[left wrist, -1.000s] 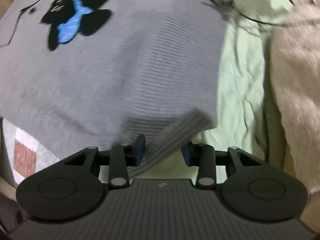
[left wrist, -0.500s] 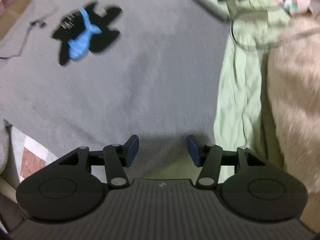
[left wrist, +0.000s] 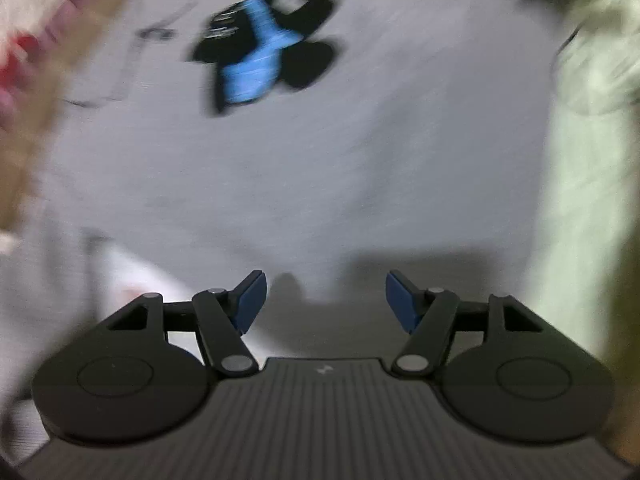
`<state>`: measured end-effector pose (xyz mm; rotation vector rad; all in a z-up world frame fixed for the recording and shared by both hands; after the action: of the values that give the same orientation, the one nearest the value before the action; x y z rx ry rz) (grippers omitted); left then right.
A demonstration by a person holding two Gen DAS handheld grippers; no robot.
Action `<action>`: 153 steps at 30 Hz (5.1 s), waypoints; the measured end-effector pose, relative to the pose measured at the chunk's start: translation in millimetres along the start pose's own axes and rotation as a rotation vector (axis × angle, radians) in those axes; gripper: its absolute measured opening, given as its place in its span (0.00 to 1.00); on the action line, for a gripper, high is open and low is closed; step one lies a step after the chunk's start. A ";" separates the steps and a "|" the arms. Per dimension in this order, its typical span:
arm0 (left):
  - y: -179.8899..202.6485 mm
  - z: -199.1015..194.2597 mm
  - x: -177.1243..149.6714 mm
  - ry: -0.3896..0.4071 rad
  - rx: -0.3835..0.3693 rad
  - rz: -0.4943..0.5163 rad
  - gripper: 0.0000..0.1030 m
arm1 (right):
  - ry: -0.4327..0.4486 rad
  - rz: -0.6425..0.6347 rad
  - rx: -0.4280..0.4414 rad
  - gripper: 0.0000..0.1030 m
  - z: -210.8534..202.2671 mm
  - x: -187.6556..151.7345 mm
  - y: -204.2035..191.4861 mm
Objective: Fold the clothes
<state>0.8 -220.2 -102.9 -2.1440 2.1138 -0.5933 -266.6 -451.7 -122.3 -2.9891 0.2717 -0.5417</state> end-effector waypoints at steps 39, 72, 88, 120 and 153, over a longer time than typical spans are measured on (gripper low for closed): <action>-209.2 -53.4 -83.1 0.070 0.580 -1.131 0.63 | 0.331 -0.234 0.506 0.48 41.6 247.2 -177.0; -244.0 -12.2 -138.8 0.075 0.423 -1.614 0.77 | 0.241 -0.053 0.397 0.49 169.8 303.3 -134.7; -247.3 -11.7 -154.0 0.139 0.382 -1.661 0.34 | 0.386 -0.233 0.426 0.17 153.9 333.5 -176.6; -257.6 4.3 -144.6 0.097 0.572 -1.585 0.83 | 0.262 -0.182 0.506 0.61 195.7 342.1 -200.5; -232.8 -34.6 32.3 0.504 0.654 -0.905 0.06 | 0.375 -0.165 0.445 0.68 158.0 301.3 -157.3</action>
<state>209.5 -232.8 9.9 -2.5356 0.6786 -1.7289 92.0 -345.8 -148.3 -2.4765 -0.0688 -1.0288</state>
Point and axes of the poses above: each gripper's, at about its wrist camera, not at the fingertips, and z roughly the way its jaws point, y to its right, x to its top, the point moved 2 cm from there along z, roughly the way its jaws point, and after that the axes turned 13 degrees about x, right-handed, at the moved point
